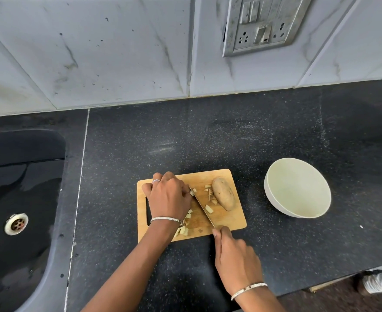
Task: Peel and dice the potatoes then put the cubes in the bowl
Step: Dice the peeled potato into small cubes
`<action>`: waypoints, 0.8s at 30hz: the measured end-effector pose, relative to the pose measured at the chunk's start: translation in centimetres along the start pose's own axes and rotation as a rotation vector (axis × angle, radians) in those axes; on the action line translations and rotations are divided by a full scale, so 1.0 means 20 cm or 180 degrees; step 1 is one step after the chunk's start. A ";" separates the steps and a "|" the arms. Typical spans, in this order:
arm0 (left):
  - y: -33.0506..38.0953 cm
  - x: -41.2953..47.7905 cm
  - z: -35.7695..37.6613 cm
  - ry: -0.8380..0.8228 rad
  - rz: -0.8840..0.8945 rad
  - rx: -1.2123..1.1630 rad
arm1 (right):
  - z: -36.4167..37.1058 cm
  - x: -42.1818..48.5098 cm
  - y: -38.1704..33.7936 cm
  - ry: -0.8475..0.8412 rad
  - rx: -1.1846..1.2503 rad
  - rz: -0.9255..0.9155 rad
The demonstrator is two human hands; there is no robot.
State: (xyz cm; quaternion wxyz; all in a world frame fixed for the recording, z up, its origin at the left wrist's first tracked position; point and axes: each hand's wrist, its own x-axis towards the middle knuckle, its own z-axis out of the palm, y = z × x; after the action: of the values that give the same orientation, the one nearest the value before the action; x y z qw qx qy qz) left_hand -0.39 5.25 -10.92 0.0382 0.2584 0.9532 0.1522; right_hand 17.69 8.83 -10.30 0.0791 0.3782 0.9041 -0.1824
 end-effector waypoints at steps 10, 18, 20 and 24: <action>-0.02 0.00 -0.06 0.0308 -0.0068 -0.0272 | -0.06 -0.01 0.06 0.0130 0.0606 0.0126; 0.03 0.02 -0.06 0.0173 0.0123 -0.0440 | -0.06 -0.09 0.05 -0.0265 0.0625 -0.0016; 0.04 0.03 -0.05 0.0057 0.0233 -0.0427 | -0.08 -0.10 0.07 -0.0206 0.0635 0.0212; 0.08 0.05 -0.03 -0.0109 0.0388 -0.0339 | -0.10 -0.12 0.12 -0.0073 0.0659 0.0350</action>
State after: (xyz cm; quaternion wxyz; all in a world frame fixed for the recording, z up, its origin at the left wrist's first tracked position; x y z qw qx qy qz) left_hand -0.62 6.94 -9.91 0.0588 0.3160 0.9255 0.2003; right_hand 21.09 9.66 -8.48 0.0598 0.4313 0.8574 -0.2745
